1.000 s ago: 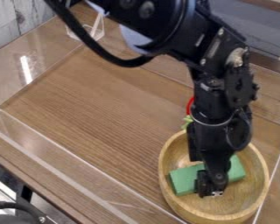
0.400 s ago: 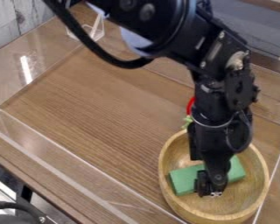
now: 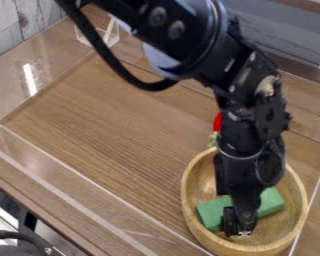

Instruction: Remove the green block from the brown bowl and put it on the table

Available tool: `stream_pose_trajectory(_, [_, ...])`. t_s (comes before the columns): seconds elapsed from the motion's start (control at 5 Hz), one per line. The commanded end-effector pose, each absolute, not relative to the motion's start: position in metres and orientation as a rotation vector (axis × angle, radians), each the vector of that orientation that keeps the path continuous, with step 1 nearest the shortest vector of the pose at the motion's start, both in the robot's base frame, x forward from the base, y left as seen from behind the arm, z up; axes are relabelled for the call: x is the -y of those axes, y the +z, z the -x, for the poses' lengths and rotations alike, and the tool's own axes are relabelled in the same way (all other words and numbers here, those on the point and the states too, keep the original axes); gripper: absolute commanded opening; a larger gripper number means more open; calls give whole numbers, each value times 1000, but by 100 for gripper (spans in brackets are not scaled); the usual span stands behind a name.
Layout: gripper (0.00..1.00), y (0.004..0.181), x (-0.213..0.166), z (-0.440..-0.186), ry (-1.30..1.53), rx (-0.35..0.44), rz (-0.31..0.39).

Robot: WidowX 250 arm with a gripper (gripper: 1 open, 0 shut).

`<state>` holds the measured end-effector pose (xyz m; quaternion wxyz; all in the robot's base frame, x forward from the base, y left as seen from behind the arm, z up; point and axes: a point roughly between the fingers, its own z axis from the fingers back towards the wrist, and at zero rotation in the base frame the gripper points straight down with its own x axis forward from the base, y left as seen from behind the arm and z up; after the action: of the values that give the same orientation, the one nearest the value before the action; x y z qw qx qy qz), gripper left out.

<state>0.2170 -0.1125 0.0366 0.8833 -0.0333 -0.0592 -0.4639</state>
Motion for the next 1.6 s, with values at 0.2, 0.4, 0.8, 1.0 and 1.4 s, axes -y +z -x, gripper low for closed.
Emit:
stream_pose_trajectory(0.2, [0, 54, 110, -220, -939, 145, 57])
stream_pose_trajectory(0.4, [0, 69, 108, -219, -922, 144, 44])
stream_pose_trajectory(0.8, [0, 93, 97, -220, -857, 146, 16])
stream_pose_trajectory(1.0, [0, 107, 78, -223, -786, 155, -10])
stream_pose_trajectory(1.4, [0, 106, 20, -236, -616, 142, -68])
